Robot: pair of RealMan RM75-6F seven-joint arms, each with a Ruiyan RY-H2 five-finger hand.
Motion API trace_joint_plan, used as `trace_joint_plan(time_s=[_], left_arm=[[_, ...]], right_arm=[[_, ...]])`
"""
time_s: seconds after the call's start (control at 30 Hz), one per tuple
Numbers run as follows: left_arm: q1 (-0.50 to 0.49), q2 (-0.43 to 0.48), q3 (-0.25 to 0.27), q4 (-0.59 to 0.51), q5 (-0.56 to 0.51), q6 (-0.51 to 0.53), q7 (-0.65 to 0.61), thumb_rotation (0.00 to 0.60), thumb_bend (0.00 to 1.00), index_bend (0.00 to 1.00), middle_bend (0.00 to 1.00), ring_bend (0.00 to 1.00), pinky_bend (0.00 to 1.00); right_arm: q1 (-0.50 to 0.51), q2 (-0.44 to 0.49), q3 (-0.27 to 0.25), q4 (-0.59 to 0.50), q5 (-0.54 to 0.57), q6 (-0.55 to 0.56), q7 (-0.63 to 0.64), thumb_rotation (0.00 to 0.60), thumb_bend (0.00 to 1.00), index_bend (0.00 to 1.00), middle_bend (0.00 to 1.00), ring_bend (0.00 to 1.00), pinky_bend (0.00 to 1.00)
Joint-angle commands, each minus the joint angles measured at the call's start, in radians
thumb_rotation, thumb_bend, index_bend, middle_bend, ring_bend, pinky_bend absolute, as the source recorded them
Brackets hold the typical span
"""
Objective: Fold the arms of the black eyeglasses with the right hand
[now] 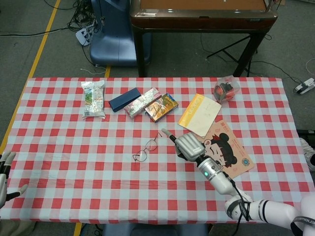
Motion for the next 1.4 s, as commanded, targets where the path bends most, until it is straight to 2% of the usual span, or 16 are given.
trace_joint_plan(time_s=[0.03, 0.67, 1.4], left_arm=[[0.001, -0.002, 0.0, 0.007, -0.002, -0.003, -0.005, 0.6, 0.16, 0.0, 0.0, 0.0, 0.0], [0.013, -0.007, 0.001, 0.038, -0.012, -0.004, -0.037, 0.6, 0.16, 0.0, 0.0, 0.0, 0.0], [0.026, -0.008, 0.003, 0.061, -0.018, -0.005, -0.064, 0.6, 0.16, 0.0, 0.0, 0.0, 0.0]], right_arm=[[0.023, -0.028, 0.001, 0.024, 0.02, -0.017, -0.007, 0.6, 1.0, 0.0, 1.0, 1.0, 1.0], [0.115, -0.145, -0.023, 0.097, 0.082, -0.083, -0.002, 0.6, 1.0, 0.0, 1.0, 1.0, 1.0], [0.211, -0.254, -0.051, 0.2, 0.153, -0.215, 0.043, 0.6, 1.0, 0.0, 1.0, 1.0, 1.0]])
